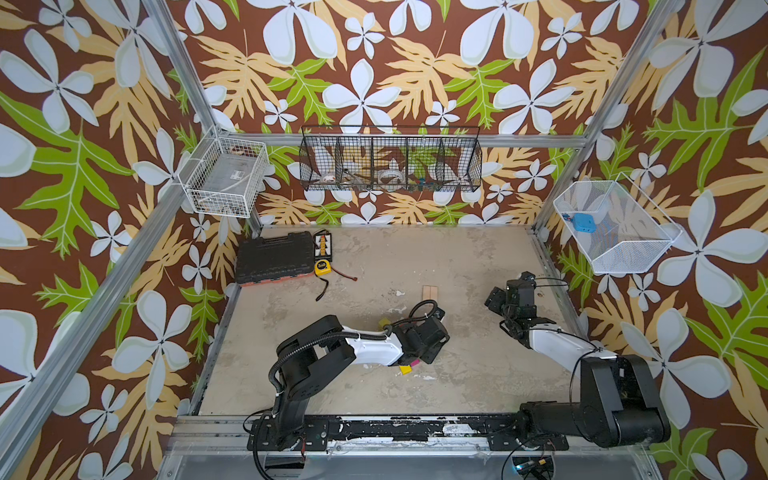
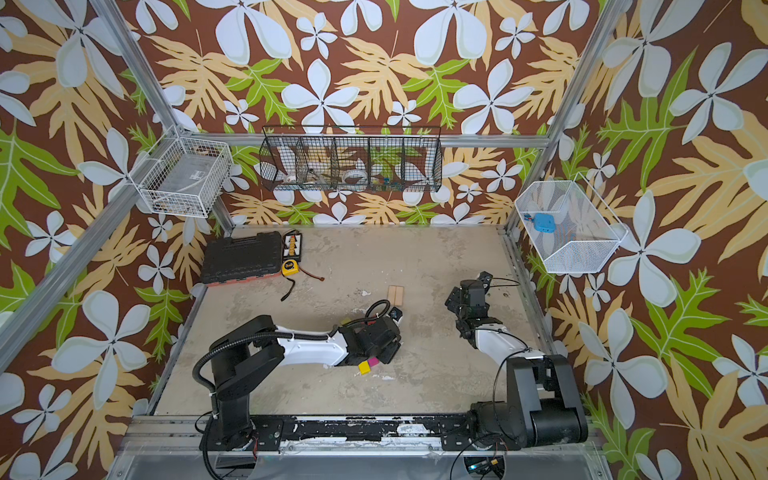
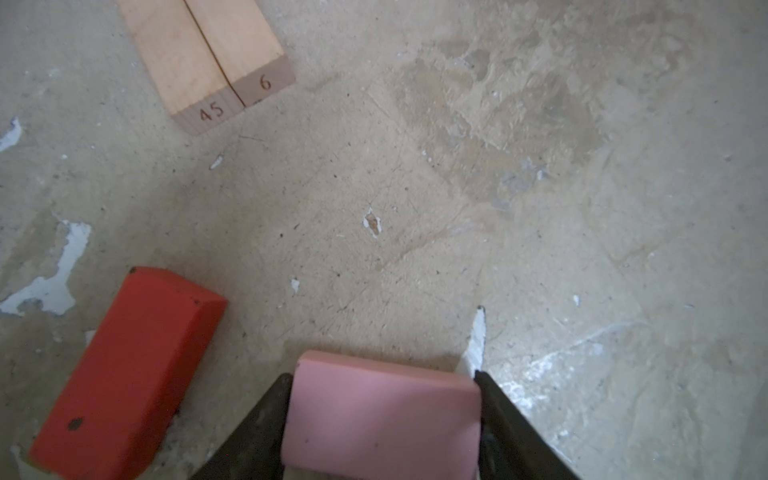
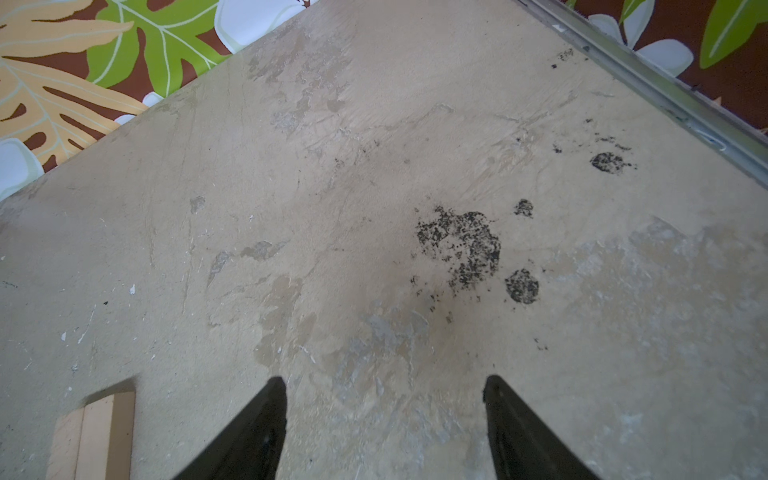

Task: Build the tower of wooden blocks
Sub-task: 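Close the left gripper on the pink block and lift it, then carry the pink block over the two light-wood bars with the left gripper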

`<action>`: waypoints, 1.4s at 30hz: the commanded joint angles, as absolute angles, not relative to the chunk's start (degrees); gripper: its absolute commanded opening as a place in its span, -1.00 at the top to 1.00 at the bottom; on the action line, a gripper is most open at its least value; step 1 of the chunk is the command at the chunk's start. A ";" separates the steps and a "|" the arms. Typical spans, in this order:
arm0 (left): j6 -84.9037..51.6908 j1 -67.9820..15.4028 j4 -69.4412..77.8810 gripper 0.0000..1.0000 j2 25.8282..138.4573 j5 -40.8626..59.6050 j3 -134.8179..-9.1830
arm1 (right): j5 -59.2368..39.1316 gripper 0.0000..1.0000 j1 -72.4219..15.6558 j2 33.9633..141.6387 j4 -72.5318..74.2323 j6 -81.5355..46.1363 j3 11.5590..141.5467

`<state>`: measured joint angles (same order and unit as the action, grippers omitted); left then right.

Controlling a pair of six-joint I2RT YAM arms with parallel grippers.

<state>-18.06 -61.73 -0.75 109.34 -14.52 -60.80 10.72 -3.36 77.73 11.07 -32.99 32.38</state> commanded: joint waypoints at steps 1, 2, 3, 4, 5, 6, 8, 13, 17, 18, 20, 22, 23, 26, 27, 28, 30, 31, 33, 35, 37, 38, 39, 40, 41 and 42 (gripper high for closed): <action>-21.42 -61.70 -3.59 0.03 108.27 -15.44 -61.33 | 11.54 -0.50 -3.34 77.83 11.25 -33.13 32.83; -22.35 -61.72 -3.99 0.06 107.84 -16.20 -61.66 | 11.61 -0.50 -3.35 77.74 11.25 -33.13 32.82; -23.25 -61.70 -4.41 0.07 107.34 -17.10 -62.06 | 11.60 -0.50 -3.44 77.70 11.25 -33.13 32.78; -24.32 -61.70 -5.27 0.08 106.87 -18.34 -62.52 | 11.66 -0.50 -3.46 77.73 11.25 -33.13 32.79; -25.57 -61.70 -6.41 0.13 106.19 -19.85 -63.19 | 11.66 -0.50 -3.44 77.66 11.25 -33.13 32.78; -26.86 -61.70 -7.58 0.17 105.72 -21.65 -63.85 | 11.61 -0.50 -3.37 77.61 11.25 -33.13 32.72; -30.20 -61.77 -10.80 0.17 104.36 -26.30 -65.55 | 11.60 -0.50 -3.36 77.50 11.39 -33.12 32.61; -33.85 -61.48 -13.77 0.32 102.20 -30.16 -69.50 | 11.51 -0.51 -3.38 77.54 11.38 -33.05 32.71; -34.42 -60.61 -16.70 0.46 104.06 -30.67 -76.10 | 11.43 -0.52 -3.34 77.48 11.42 -33.05 32.62; -34.19 -60.46 -17.02 0.47 104.57 -30.75 -77.50 | 11.43 -0.52 -3.38 77.43 11.43 -33.05 32.61; -34.01 -59.75 -17.87 0.46 105.91 -31.33 -80.73 | 11.43 -0.52 -3.34 77.40 11.54 -33.01 32.60; -33.85 -58.76 -18.81 0.46 107.54 -31.03 -83.86 | 11.43 -0.52 -3.44 77.38 11.67 -33.05 32.53; -33.99 -58.16 -19.73 0.46 108.60 -31.02 -85.78 | 11.56 -0.52 -3.48 77.36 11.60 -33.05 32.53; -35.23 -56.50 -22.40 0.45 111.81 -31.11 -91.15 | 11.69 -0.52 -3.51 77.44 11.61 -33.05 32.61; -35.62 -55.96 -23.26 0.45 113.18 -31.07 -92.87 | 11.86 -0.52 -3.52 77.52 11.62 -33.05 32.61; -36.27 -55.37 -24.39 0.46 114.54 -31.22 -94.86 | 11.95 -0.53 -3.60 77.56 11.64 -33.05 32.69; -37.03 -54.71 -26.34 0.49 117.59 -31.12 -98.69 | 12.13 -0.52 -3.73 77.53 11.65 -33.05 32.69; -37.25 -54.49 -27.46 0.51 119.31 -31.07 -101.12 | 12.37 -0.52 -3.87 77.52 11.61 -33.05 32.70; -38.39 -54.18 -30.56 0.54 122.94 -31.69 -105.72 | 12.95 -0.53 -4.21 77.61 11.52 -33.05 32.87; -39.26 -53.86 -32.85 0.54 126.43 -31.73 -110.06 | 13.53 -0.53 -4.56 77.91 11.17 -32.96 33.30; -39.21 -53.66 -33.55 0.54 129.21 -31.00 -112.92 | 13.69 -0.52 -4.57 77.97 11.07 -32.96 33.40; -39.24 -53.54 -33.93 0.54 130.39 -30.85 -114.15 | 13.71 -0.52 -4.58 77.88 11.15 -32.96 33.32; -39.36 -53.50 -34.52 0.55 131.70 -30.82 -115.50 | 13.79 -0.52 -4.66 77.72 11.38 -32.96 33.17; -39.43 -53.51 -35.10 0.55 132.93 -31.22 -116.81 | 13.72 -0.53 -4.66 77.53 11.49 -32.96 33.00; -39.75 -53.39 -35.90 0.54 133.83 -31.62 -117.81 | 13.80 -0.53 -4.66 77.50 11.56 -32.94 32.88; -40.09 -53.27 -36.59 0.54 134.80 -32.25 -118.78 | 13.88 -0.54 -4.74 77.35 11.69 -32.96 32.87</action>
